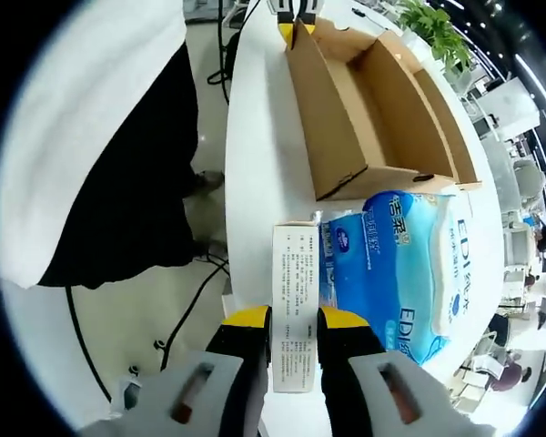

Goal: Operate the shoe box by opening the lid, removing the specified soft item, and placing it in the target area until the item is outside and the box remains undamaged.

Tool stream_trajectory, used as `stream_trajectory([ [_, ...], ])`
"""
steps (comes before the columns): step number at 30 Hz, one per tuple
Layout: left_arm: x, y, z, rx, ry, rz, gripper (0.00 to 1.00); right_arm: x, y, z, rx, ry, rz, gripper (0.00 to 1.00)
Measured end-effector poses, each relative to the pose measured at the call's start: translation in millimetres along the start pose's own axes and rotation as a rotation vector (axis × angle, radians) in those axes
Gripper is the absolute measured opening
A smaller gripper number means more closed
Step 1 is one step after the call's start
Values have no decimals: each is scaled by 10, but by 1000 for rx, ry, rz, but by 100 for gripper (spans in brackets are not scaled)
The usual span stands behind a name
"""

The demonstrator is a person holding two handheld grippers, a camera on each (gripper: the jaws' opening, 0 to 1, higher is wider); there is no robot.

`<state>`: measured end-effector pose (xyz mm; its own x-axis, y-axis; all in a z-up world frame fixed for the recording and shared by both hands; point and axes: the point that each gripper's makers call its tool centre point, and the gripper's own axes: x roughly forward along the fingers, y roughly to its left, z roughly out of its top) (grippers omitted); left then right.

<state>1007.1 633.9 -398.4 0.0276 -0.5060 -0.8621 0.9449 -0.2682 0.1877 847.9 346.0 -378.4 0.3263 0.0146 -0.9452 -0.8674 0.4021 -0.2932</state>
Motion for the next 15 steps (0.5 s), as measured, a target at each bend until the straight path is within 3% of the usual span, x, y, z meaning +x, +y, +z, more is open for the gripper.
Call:
stream_trajectory([
  [9, -1, 0, -1, -2, 1, 4, 4, 22, -5, 24, 27, -21, -17, 18],
  [15, -3, 3, 2, -2, -1, 2, 4, 68, 17, 63, -12, -28, -17, 18],
])
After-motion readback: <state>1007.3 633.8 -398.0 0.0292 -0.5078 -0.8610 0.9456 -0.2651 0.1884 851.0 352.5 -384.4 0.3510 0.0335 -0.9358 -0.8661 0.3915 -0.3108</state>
